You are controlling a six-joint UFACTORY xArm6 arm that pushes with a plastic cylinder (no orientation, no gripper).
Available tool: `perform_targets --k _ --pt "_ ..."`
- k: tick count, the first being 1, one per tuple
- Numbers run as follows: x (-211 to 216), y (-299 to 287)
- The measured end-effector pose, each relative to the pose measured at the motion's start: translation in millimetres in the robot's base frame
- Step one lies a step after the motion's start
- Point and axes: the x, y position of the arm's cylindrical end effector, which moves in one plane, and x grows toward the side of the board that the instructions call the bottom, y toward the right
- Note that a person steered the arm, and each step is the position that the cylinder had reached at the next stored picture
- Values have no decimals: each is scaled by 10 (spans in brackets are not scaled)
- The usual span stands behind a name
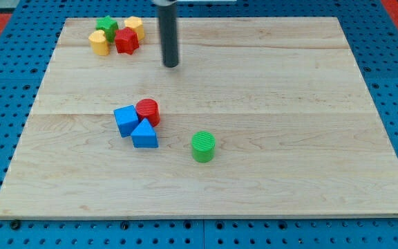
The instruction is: Slide the red circle diagonal to the red star
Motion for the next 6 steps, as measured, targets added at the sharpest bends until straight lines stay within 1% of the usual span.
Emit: perform_targets --k 1,2,4,6 --pt "429 -36" --pt "593 -372" --pt "611 -464" --pt "1060 -432"
